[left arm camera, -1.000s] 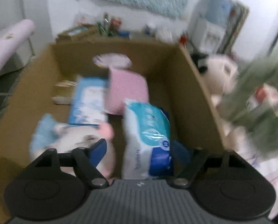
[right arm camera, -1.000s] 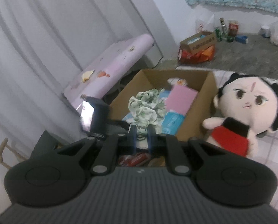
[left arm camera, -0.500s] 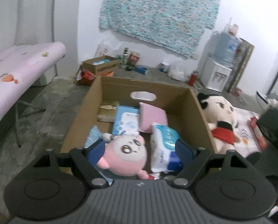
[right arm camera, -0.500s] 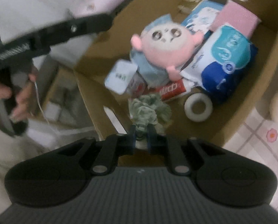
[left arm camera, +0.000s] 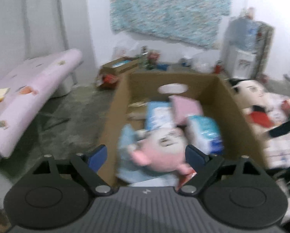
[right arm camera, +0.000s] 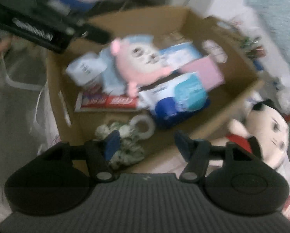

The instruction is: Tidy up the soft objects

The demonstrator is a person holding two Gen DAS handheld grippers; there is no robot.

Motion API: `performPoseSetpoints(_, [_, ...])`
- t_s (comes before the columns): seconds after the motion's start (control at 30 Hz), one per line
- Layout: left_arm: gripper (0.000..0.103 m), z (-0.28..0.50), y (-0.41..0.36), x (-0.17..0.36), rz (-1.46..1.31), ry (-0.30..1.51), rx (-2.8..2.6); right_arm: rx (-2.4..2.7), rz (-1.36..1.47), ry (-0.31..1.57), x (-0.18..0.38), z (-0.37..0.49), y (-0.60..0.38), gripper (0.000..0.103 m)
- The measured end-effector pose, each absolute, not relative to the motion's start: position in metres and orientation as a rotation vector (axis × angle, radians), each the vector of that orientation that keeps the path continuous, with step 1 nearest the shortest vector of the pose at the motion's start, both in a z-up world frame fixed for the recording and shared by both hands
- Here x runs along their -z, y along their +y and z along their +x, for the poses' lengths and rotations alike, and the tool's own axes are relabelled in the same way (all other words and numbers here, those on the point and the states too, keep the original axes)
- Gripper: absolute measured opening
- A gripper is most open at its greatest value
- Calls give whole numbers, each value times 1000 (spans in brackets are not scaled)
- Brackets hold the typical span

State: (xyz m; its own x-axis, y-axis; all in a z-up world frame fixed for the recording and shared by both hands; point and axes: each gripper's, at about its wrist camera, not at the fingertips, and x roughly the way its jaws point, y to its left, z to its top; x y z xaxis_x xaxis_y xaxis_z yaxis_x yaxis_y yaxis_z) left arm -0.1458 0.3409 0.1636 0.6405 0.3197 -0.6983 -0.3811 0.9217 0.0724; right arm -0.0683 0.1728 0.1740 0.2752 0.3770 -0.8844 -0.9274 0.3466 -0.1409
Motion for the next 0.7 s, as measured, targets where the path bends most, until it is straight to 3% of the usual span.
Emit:
performPoseSetpoints(0.13, [88, -157, 348, -153, -81, 789, -428, -935, -613, 777, -194, -65, 133, 69])
performPoseSetpoints(0.37, [90, -167, 289, -162, -20, 709, -457, -887, -280, 651, -218, -76, 72, 73])
performPoseSetpoints(0.43, [97, -168, 270, -164, -39, 667, -440, -877, -244, 577, -221, -85, 68, 76])
performPoseSetpoints(0.7, [103, -159, 217, -163, 29, 590, -446, -803, -279, 490, -210, -119, 76, 77])
